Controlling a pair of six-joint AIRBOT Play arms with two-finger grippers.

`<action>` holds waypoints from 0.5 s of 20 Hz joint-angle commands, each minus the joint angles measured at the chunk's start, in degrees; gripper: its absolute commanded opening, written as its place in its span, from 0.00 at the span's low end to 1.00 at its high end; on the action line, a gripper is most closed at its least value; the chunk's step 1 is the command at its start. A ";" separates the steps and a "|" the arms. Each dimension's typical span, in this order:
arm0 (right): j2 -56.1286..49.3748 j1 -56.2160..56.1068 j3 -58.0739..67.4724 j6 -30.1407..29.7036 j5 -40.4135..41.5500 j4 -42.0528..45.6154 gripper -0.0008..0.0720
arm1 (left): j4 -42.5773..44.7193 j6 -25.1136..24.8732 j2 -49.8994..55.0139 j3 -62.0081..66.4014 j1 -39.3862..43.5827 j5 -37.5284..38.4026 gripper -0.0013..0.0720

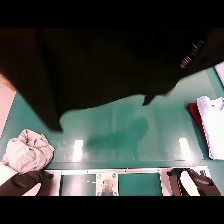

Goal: Fold the shirts.

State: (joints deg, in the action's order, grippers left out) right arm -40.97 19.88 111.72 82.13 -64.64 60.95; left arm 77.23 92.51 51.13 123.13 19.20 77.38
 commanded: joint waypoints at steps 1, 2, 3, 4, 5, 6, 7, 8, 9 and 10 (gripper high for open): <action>0.87 0.04 1.99 0.39 1.75 3.17 0.03 | 4.28 -0.31 -0.04 -1.46 -0.13 1.62 0.05; 0.11 0.02 0.98 0.39 1.73 3.08 0.03 | 5.16 -1.18 0.07 -4.39 -0.13 1.60 0.05; -0.70 0.02 -0.61 0.39 1.66 2.86 0.03 | 5.81 -1.53 0.26 -8.15 -0.15 1.53 0.05; -1.70 0.02 -3.10 0.37 1.64 2.32 0.03 | 6.64 -1.81 0.85 -11.32 -0.13 1.66 0.05; -2.89 0.00 -6.34 -0.11 1.66 0.98 0.03 | 7.02 -3.19 2.21 -14.56 -0.15 1.62 0.05; -4.33 0.00 -9.88 -0.28 1.66 -0.50 0.03 | 7.54 -4.11 3.89 -17.33 -0.15 1.46 0.05; -6.10 -0.04 -14.23 -0.31 1.70 -1.68 0.03 | 8.11 -5.11 6.29 -20.13 -0.15 1.42 0.05; -7.91 -0.17 -18.67 -0.90 1.84 -2.60 0.03 | 8.17 -6.19 9.14 -22.88 -0.15 1.09 0.05; -10.19 -0.83 -23.87 -1.73 2.78 -3.19 0.03 | 8.11 -7.30 12.76 -26.16 -0.15 0.11 0.05; -12.50 -1.79 -29.09 -2.27 4.85 -3.34 0.03 | 8.09 -8.15 16.63 -29.24 -0.15 -1.70 0.05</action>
State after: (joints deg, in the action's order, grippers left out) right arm -48.73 19.33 94.06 81.47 -62.26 59.92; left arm 84.29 87.42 60.66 101.67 19.09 77.84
